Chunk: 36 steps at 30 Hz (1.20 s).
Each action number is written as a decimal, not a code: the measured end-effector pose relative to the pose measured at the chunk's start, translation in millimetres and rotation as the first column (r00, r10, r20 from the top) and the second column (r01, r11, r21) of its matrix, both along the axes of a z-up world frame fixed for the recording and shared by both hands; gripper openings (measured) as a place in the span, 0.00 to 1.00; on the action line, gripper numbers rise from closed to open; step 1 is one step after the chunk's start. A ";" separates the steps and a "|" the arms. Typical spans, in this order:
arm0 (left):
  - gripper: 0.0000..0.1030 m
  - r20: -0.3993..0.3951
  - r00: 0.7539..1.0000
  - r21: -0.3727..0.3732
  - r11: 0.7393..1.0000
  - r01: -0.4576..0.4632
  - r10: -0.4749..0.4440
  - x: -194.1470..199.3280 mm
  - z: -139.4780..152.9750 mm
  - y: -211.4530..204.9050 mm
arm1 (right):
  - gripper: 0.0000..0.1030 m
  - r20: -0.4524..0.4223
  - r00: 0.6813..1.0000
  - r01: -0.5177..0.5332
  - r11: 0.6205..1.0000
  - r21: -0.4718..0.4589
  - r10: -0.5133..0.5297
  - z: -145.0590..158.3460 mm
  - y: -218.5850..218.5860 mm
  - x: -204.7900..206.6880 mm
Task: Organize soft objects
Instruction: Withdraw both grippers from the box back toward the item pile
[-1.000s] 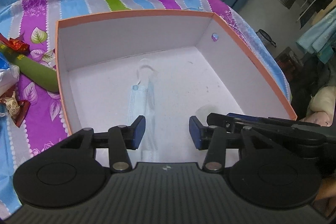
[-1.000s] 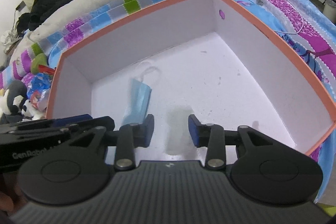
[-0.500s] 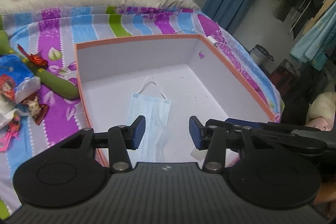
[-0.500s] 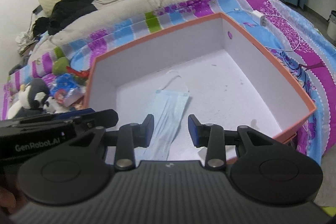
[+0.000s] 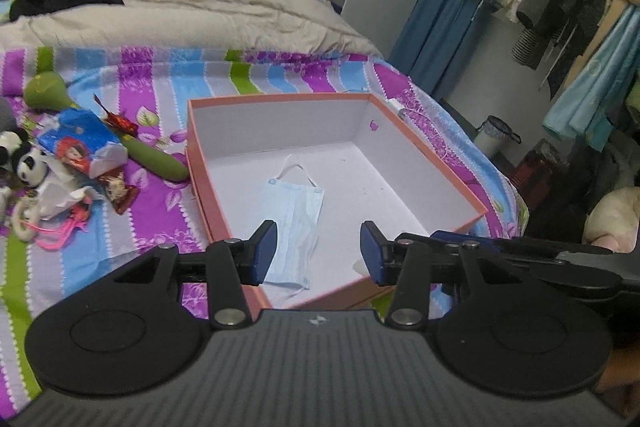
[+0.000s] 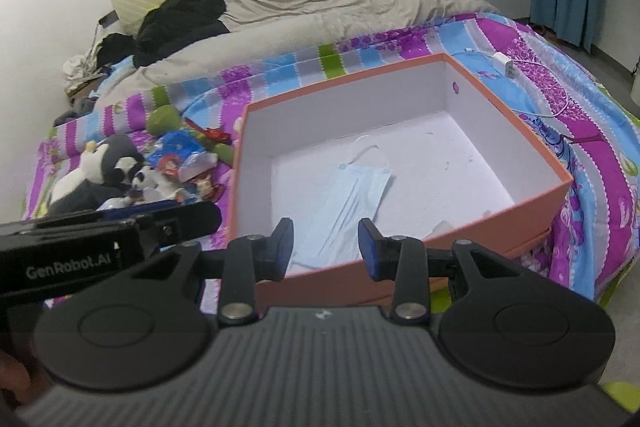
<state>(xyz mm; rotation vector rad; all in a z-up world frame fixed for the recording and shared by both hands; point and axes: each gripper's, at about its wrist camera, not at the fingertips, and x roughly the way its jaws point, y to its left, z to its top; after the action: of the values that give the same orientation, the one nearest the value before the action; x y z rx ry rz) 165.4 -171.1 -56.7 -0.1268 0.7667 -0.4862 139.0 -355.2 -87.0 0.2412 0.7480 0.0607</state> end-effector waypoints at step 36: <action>0.50 0.043 0.947 -0.013 0.948 -0.319 0.319 -125.2 -3.8 139.8 | 0.38 0.066 0.963 -0.263 0.965 -0.006 0.263 -7.4 102.4 -69.2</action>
<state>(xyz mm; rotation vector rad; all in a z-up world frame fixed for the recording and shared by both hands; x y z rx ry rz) 40.2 -31.3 -60.5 -0.2406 0.6846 -0.1822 69.7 -252.8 -94.4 0.1408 0.7105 0.3206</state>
